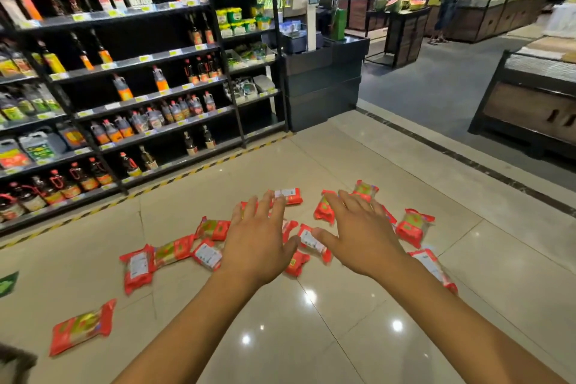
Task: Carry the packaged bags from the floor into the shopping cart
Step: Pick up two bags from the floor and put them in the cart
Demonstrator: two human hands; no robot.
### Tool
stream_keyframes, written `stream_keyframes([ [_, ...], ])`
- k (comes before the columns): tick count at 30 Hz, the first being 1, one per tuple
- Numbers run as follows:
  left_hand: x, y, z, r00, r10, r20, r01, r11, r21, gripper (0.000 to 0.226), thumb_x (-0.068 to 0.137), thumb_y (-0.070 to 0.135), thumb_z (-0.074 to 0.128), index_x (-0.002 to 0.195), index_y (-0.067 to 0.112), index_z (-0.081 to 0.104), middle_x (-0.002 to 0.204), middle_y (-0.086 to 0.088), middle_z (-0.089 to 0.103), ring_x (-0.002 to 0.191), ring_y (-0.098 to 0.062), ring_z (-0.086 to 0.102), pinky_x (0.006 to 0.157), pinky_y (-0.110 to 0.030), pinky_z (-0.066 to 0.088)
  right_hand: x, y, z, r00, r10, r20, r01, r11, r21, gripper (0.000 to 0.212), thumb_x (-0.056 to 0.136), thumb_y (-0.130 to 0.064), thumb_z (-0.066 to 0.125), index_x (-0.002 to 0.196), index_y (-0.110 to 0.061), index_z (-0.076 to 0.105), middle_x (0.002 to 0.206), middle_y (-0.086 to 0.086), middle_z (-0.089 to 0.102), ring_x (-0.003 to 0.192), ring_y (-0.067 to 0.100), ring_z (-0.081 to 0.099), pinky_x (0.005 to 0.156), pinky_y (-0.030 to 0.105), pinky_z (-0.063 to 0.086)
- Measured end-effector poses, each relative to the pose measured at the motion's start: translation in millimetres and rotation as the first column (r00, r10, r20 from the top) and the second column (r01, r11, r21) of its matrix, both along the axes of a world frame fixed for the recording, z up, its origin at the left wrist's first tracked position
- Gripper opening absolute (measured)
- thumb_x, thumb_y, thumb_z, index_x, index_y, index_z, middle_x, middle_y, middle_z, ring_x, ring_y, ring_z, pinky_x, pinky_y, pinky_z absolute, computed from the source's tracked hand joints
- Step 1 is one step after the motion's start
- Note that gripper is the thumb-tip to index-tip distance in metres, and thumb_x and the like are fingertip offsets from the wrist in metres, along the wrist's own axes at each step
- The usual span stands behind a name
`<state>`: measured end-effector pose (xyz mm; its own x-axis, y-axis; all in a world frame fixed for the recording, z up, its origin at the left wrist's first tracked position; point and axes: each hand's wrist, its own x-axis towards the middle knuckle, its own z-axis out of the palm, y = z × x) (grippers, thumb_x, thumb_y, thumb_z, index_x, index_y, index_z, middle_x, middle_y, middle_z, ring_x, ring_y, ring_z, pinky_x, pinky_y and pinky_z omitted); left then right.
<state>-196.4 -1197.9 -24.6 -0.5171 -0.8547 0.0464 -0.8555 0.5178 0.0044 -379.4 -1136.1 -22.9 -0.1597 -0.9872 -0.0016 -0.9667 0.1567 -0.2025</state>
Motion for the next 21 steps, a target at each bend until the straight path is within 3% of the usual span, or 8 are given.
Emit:
stream_keyframes([
  [17, -58, -264, -74, 0.999, -0.008, -0.040, 0.012, 0.993, 0.120, 0.079, 0.101, 0.058, 0.041, 0.164, 0.022, 0.010, 0.171, -0.007, 0.013, 0.157, -0.029, 0.011, 0.127, -0.048, 0.011, -68, -250, -58, 1.000, -0.006, -0.013, 0.008, 0.992, 0.124, 0.076, 0.099, -0.065, 0.041, 0.161, -0.027, 0.018, 0.168, 0.006, 0.022, 0.155, 0.023, 0.018, 0.124, 0.045, 0.016],
  [21, -72, -333, -100, 0.998, -0.046, -0.039, 0.052, 0.986, 0.161, 0.080, 0.100, 0.057, 0.043, 0.163, 0.019, 0.012, 0.170, -0.009, 0.016, 0.156, -0.030, 0.013, 0.126, -0.048, 0.015, -79, -313, -78, 0.999, -0.014, -0.032, 0.019, 0.987, 0.158, 0.073, 0.098, -0.063, 0.044, 0.158, -0.026, 0.026, 0.166, 0.002, 0.026, 0.152, 0.023, 0.026, 0.121, 0.044, 0.022],
])
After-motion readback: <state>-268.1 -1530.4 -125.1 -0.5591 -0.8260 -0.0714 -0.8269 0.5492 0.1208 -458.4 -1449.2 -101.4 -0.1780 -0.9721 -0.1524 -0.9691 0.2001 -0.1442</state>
